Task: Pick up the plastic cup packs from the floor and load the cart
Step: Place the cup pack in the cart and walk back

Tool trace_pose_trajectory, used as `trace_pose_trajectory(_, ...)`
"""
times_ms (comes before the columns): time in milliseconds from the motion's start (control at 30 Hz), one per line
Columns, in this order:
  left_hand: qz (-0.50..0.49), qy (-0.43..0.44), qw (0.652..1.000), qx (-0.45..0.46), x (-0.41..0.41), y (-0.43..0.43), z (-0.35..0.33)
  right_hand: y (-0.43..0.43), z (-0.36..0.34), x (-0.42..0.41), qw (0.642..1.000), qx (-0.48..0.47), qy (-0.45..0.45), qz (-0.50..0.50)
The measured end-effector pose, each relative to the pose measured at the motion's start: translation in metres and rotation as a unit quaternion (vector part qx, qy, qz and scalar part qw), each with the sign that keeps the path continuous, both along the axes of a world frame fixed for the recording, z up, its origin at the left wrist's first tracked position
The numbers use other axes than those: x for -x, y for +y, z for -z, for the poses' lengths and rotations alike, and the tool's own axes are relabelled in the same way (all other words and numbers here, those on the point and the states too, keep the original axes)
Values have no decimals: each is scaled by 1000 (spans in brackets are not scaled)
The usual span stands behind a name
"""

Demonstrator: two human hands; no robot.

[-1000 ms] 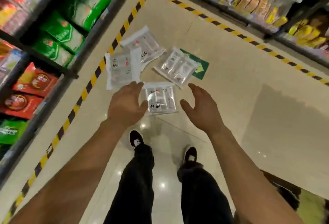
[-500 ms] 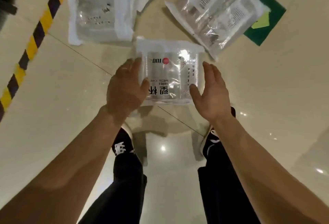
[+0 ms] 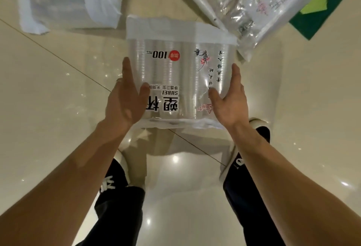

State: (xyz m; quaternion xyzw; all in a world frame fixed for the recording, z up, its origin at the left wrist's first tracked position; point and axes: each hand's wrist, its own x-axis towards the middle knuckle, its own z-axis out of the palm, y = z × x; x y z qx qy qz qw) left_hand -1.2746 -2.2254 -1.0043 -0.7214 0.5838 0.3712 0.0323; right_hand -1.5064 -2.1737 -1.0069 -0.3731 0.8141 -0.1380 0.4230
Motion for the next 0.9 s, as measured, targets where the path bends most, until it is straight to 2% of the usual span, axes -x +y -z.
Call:
trace_pose_trajectory(133, 20, 0, 999, 51, 14, -17, -88, -16, -94, 12, 1000, 20, 0, 22)
trace_pose_trajectory(267, 15, 30, 990, 138, 34, -50, -217, -54, -225, 28, 997, 64, 19, 25)
trace_pose_trajectory(333, 23, 32, 981, 190, 40, -71, -290, -76, -299, 39, 995, 96, 36, 19)
trace_pose_trajectory(567, 10, 120, 960, 252, 68, -127, -576, -133, -592, 80, 978, 193, 81, -15)
trace_pose_trajectory(700, -14, 127, 951, 281, 69, -137, -714, -137, -744, 87, 961, 255, 102, -39)
trace_pose_trajectory(767, 1, 124, 945, 303, 67, -134, -776, -132, -807, 88, 951, 282, 117, -53)
trace_pose_trajectory(900, 7, 96, 935, 340, 63, -123, -866, -126, -888, 90, 934, 322, 122, -96)
